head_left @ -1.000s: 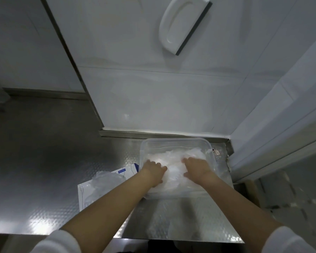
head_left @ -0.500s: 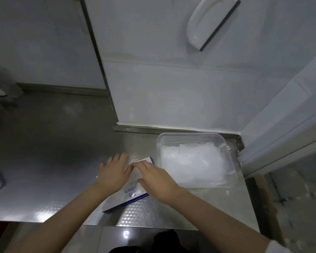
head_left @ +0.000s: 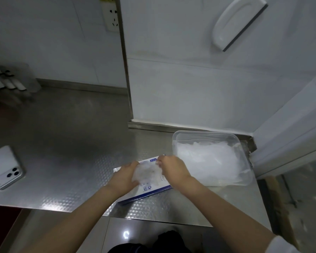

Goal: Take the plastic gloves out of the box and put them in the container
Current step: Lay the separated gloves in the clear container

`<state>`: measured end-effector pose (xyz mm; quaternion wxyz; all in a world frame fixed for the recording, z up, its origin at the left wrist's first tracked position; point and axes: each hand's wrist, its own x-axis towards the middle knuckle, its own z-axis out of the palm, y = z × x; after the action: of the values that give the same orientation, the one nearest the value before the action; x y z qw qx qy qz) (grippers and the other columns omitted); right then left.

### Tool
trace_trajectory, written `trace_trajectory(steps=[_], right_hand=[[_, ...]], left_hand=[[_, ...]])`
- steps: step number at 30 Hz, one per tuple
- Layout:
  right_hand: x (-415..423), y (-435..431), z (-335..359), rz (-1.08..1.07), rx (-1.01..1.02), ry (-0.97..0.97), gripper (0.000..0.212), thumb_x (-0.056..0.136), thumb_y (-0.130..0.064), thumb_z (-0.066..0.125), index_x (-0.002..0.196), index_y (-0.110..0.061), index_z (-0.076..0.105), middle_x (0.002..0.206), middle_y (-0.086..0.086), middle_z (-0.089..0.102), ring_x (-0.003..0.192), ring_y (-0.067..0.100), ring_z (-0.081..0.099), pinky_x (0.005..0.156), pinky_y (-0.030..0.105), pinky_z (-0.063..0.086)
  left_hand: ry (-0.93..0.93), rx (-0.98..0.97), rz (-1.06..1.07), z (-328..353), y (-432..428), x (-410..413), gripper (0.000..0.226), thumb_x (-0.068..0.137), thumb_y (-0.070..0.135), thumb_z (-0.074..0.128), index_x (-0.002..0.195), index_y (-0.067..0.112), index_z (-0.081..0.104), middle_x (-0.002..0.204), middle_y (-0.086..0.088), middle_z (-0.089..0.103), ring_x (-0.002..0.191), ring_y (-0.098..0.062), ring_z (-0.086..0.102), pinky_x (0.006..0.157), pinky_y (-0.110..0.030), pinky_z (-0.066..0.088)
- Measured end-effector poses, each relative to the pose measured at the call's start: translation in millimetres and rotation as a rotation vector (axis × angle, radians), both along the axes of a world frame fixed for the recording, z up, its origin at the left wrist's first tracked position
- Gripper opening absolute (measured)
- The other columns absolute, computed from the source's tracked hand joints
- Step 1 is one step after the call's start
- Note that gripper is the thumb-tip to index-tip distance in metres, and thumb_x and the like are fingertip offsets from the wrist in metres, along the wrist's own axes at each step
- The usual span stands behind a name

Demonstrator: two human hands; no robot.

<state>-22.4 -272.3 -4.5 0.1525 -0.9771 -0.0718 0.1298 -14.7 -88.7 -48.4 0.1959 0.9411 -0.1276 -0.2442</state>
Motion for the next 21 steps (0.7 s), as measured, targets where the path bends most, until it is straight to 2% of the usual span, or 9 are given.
trace_trajectory(steps=[6, 9, 11, 14, 16, 19, 21], right_hand=[[8.8, -28.5, 28.5, -0.224, 0.211, -0.155, 0.024, 0.088, 0.003, 0.041, 0.094, -0.010, 0.061, 0.088, 0.005, 0.069, 0.079, 0.024, 0.067, 0.069, 0.036, 0.052], [13.0, -47.1, 47.0, -0.311, 0.337, -0.225, 0.025, 0.092, -0.004, 0.039, 0.098, -0.010, 0.061, 0.079, 0.000, 0.067, 0.074, 0.021, 0.066, 0.070, 0.041, 0.053], [15.6, -58.4, 56.8, -0.337, 0.352, -0.279, 0.022, 0.096, -0.011, 0.039, 0.099, -0.013, 0.061, 0.076, -0.005, 0.065, 0.076, 0.020, 0.065, 0.073, 0.040, 0.052], [17.8, -75.1, 69.6, -0.349, 0.319, -0.342, 0.022, 0.098, -0.016, 0.041, 0.094, -0.016, 0.062, 0.068, -0.011, 0.063, 0.079, 0.019, 0.065, 0.076, 0.034, 0.050], [18.5, -84.6, 74.1, -0.332, 0.340, -0.308, 0.023, 0.097, -0.015, 0.041, 0.089, -0.018, 0.063, 0.064, -0.012, 0.062, 0.073, 0.014, 0.064, 0.074, 0.032, 0.050], [16.6, -98.9, 76.7, -0.264, 0.351, -0.200, 0.025, 0.096, -0.014, 0.043, 0.080, -0.023, 0.061, 0.064, -0.010, 0.063, 0.063, 0.003, 0.059, 0.070, 0.032, 0.052], [15.3, -105.6, 80.5, -0.209, 0.368, -0.116, 0.027, 0.096, -0.017, 0.048, 0.072, -0.027, 0.058, 0.063, -0.009, 0.064, 0.060, 0.001, 0.059, 0.068, 0.031, 0.053]], left_hand=[[-0.054, 0.110, -0.062, -5.2, -2.8, -2.7, 0.059, 0.091, 0.027, 0.058, 0.142, 0.019, 0.030, 0.143, -0.003, 0.039, 0.132, -0.021, 0.036, 0.105, -0.039, 0.036], [-0.025, 0.149, -0.084, -6.9, -4.7, 0.5, 0.057, 0.090, 0.030, 0.058, 0.140, 0.018, 0.034, 0.141, -0.003, 0.041, 0.129, -0.022, 0.039, 0.103, -0.042, 0.039], [0.062, 0.129, -0.094, 2.5, -8.8, 6.2, 0.065, 0.086, 0.034, 0.062, 0.142, 0.019, 0.032, 0.142, -0.004, 0.041, 0.128, -0.023, 0.041, 0.103, -0.043, 0.039], [0.144, -0.034, -0.121, 29.9, -23.0, 17.8, 0.078, 0.082, 0.031, 0.069, 0.146, 0.019, 0.025, 0.142, -0.005, 0.039, 0.128, -0.024, 0.041, 0.106, -0.037, 0.037], [0.047, -0.204, -0.074, 50.6, -34.1, 26.0, 0.084, 0.079, 0.028, 0.072, 0.146, 0.019, 0.022, 0.141, -0.005, 0.036, 0.131, -0.023, 0.038, 0.107, -0.036, 0.036], [-0.081, -0.482, 0.051, 77.2, -55.4, 35.8, 0.096, 0.076, 0.018, 0.074, 0.150, 0.021, 0.013, 0.153, 0.004, 0.021, 0.141, -0.015, 0.023, 0.114, -0.032, 0.027], [-0.127, -0.574, 0.009, 90.4, -69.9, 41.6, 0.098, 0.074, 0.016, 0.079, 0.149, 0.023, 0.017, 0.152, 0.007, 0.023, 0.139, -0.008, 0.024, 0.114, -0.026, 0.024]])
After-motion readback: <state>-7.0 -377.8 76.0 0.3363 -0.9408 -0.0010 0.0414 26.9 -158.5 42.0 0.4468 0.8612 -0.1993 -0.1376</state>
